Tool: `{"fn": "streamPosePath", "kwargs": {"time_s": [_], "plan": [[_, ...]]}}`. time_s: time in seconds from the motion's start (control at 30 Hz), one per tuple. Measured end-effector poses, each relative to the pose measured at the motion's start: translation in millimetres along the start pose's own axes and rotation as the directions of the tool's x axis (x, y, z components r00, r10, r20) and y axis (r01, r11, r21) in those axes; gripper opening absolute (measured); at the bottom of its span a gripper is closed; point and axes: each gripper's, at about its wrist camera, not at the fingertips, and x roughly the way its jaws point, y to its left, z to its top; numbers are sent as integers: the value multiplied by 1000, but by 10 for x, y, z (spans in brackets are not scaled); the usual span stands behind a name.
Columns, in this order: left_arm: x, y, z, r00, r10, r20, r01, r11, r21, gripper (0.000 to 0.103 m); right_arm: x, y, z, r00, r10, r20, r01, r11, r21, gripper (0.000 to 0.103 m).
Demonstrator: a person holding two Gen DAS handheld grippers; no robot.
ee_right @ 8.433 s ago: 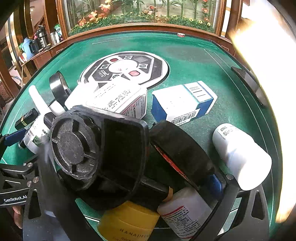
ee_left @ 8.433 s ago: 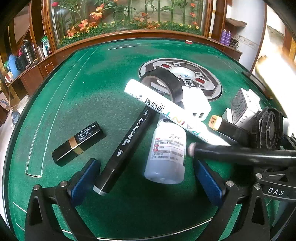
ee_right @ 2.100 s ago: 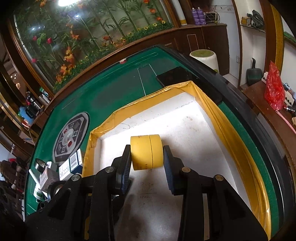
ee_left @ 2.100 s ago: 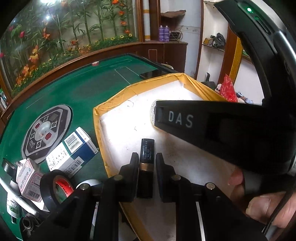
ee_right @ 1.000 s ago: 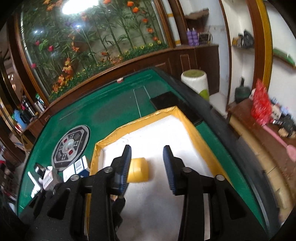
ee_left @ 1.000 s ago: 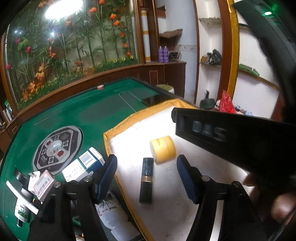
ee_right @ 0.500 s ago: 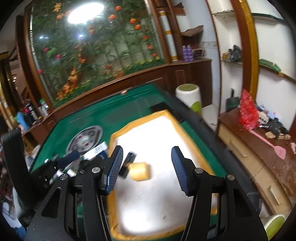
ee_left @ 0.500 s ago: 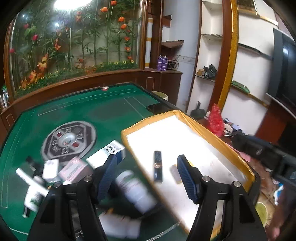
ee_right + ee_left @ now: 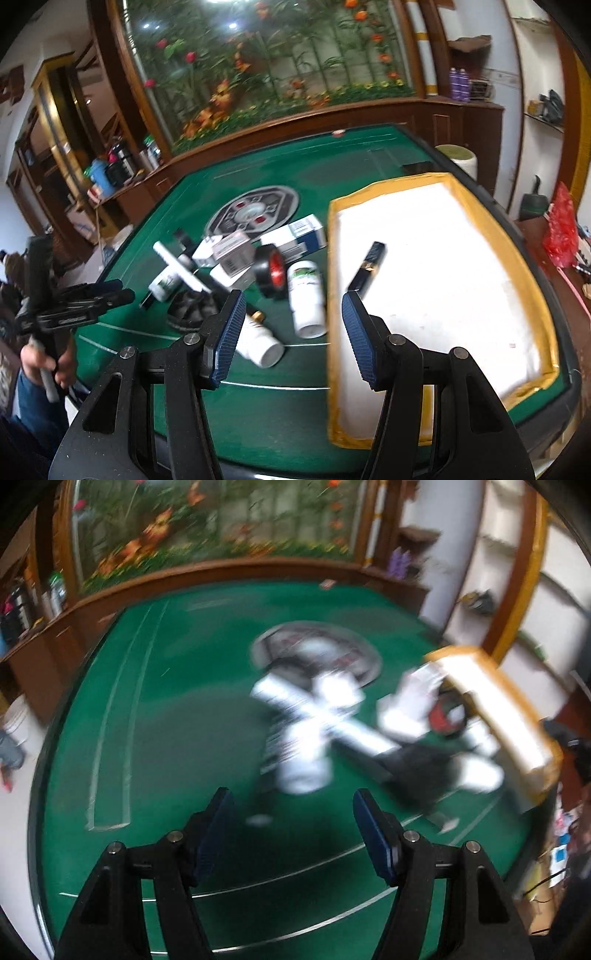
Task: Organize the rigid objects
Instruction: 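Grasp the black marker with the left tool while the right tool grasps a white pill bottle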
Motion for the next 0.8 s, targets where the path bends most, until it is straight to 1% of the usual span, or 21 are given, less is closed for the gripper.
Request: {"fn": "streamPosePath", "kwargs": {"time_s": [0.07,0.13,0.17,0.2,0.23,0.3,0.37,0.5,0.6,0.63,0.67,0.7,0.77,0.8], "plan": [[116,45,-2,999,-2,-32,2,1000,-4,67,53,52,11,1000,16,-11,-16,1000,-14,55],[237,-4,32,999,17,-49,-16,1000,25,67,90,94,-11,1000,19,-18,-20,1000,-22,55],[307,-58,55,998,37,-56,-34,998,55,61,100,101,-24,1000,21,-22,-21,1000,-23,55],[396,-97,79,995,72,-70,-66,995,78,46,104,116,-37,999,23,-24,-23,999,-23,55],[482,-104,107,990,100,-95,-91,992,90,39,109,117,-54,999,26,-28,-27,999,-20,55],[581,-86,196,991,84,-104,-75,993,90,38,114,126,-84,999,30,-39,-31,999,-22,55],[636,-65,279,990,88,-112,-78,993,93,35,110,148,-119,998,30,-46,-32,999,-35,55],[842,-122,521,988,88,-123,-71,988,136,33,135,196,-145,997,48,-60,-51,997,-52,55],[982,-148,648,990,91,-104,-79,990,119,32,191,250,-164,996,57,-72,-61,996,-59,55],[959,-113,639,991,90,-102,-78,991,111,28,217,273,-176,995,64,-79,-69,996,-64,55],[943,-93,603,992,74,-101,-64,993,99,17,254,298,-183,993,70,-90,-77,994,-75,55],[923,-100,568,993,67,-93,-59,994,90,16,288,321,-185,992,69,-103,-79,993,-88,55],[828,-97,441,994,75,-77,-68,994,84,15,363,368,-196,990,61,-126,-77,990,-121,55],[784,-84,386,995,62,-80,-56,996,70,14,391,391,-202,989,66,-133,-84,987,-134,55]]}}
